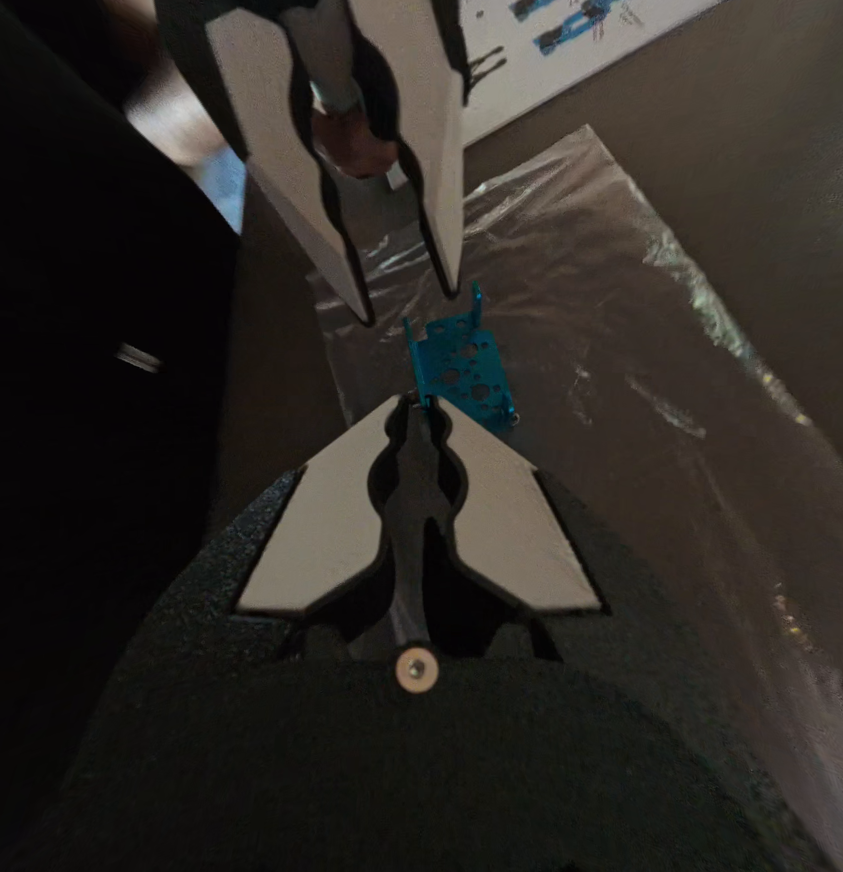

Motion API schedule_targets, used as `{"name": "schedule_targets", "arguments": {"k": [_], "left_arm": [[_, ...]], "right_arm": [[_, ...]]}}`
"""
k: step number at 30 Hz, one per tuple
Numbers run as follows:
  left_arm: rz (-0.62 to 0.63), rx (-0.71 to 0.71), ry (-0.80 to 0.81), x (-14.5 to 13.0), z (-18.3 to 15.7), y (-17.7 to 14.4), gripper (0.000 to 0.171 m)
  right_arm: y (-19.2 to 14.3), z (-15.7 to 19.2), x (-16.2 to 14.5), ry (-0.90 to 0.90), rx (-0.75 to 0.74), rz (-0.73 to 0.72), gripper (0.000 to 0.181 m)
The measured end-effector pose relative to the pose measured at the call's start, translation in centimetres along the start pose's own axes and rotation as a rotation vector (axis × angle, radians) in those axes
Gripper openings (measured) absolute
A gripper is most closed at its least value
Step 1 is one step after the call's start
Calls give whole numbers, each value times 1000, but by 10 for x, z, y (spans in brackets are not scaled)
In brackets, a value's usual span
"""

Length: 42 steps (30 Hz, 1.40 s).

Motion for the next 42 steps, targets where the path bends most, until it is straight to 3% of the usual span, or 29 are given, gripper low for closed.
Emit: {"name": "schedule_targets", "arguments": {"k": [3, 10, 16, 19, 21, 26, 33, 42], "left_arm": [[94, 1, 64, -9, -8, 7, 20], [289, 131, 252, -18, -17, 20, 2], [316, 89, 347, -20, -22, 15, 1], [337, 130, 328, -20, -23, 14, 8], [341, 190, 292, -18, -25, 13, 28], [300, 333, 196, -17, -40, 11, 31], [246, 420, 86, -19, -54, 3, 31], [317, 446, 208, -19, -52, 14, 28]], "right_arm": [[16, 5, 0, -133, -125, 42, 8], [27, 11, 0, -141, -181, 40, 10], [2, 12, -2, -138, -114, -34, 20], [-13, -6, -3, -138, -122, 33, 21], [-11, -16, 2, -166, -144, 137, 22], [7, -23, 12, -309, -139, 314, 14], [13, -27, 17, -343, -80, 345, 14], [10, -29, 14, -324, -65, 311, 1]]}}
Point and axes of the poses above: each gripper's, where its closed fingertips meet, y out along the fingers, x out of its top, z = x × y across the jaws, the point moved 10 cm from there along -y, back along the fingers, and after that the axes turned 4 degrees about x, right-handed, at the moved point
